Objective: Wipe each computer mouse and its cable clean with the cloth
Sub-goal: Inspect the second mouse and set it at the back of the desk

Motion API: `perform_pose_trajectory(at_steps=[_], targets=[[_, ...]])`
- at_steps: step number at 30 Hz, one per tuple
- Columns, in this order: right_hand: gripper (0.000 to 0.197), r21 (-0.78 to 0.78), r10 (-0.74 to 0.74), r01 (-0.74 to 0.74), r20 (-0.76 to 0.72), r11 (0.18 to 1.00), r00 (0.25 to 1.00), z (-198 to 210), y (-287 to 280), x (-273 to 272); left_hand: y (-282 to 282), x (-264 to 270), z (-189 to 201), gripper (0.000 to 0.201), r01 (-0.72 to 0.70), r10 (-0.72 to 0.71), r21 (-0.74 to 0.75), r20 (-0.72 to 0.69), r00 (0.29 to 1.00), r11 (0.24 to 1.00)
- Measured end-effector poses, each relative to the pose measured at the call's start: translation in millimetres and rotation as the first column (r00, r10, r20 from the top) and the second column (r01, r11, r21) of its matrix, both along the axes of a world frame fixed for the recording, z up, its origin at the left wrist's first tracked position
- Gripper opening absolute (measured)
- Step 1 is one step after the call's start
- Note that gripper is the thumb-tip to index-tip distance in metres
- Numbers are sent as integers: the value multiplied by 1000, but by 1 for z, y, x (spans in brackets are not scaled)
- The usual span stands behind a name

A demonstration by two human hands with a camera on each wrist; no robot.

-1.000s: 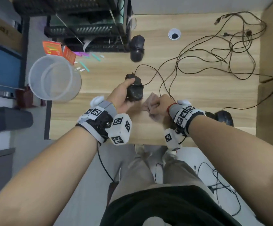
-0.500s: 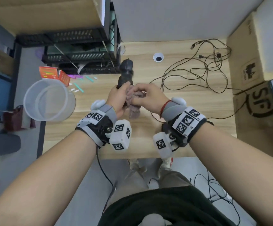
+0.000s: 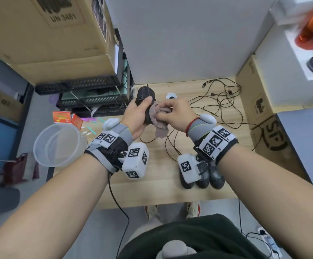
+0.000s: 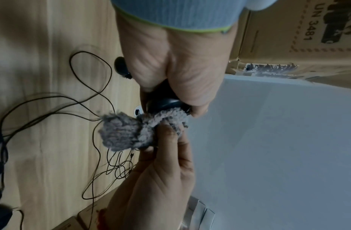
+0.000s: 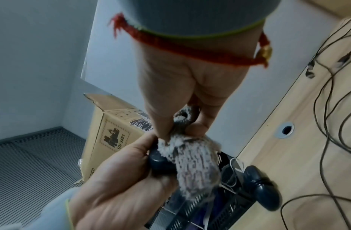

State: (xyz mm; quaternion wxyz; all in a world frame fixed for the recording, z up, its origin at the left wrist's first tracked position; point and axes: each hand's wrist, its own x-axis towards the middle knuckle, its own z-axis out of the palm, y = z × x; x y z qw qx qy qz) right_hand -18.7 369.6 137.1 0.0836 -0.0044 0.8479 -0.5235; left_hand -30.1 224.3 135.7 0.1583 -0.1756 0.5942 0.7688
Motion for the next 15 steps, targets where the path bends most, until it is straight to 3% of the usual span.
perform_pose_trajectory(at_steps=[2, 6, 10, 11, 13, 15], targets=[[11, 23, 7, -5, -50, 1000, 999, 8, 0, 2, 2, -3, 5, 29, 1, -1, 7, -7, 1000, 1000], [13, 81, 194, -187, -100, 979, 976, 22, -1, 3, 4, -9, 10, 16, 27, -27, -5, -4, 1000, 1000], [18, 16, 11, -10, -72, 1000, 997, 17, 13, -13, 13, -11, 19, 16, 30, -29, 17, -34, 999, 999], [17, 28, 28, -25, -93, 999, 995, 19, 13, -12, 14, -13, 22, 18, 21, -20, 28, -38, 999, 999], [16, 76, 161, -153, -107, 985, 981, 24, 11, -7, 13, -18, 24, 25, 5, -3, 41, -51, 999, 999], [11, 155, 265, -258, -29, 954, 964, 29, 18, -8, 11, -21, 27, 26, 9, -8, 13, -42, 999, 1000]])
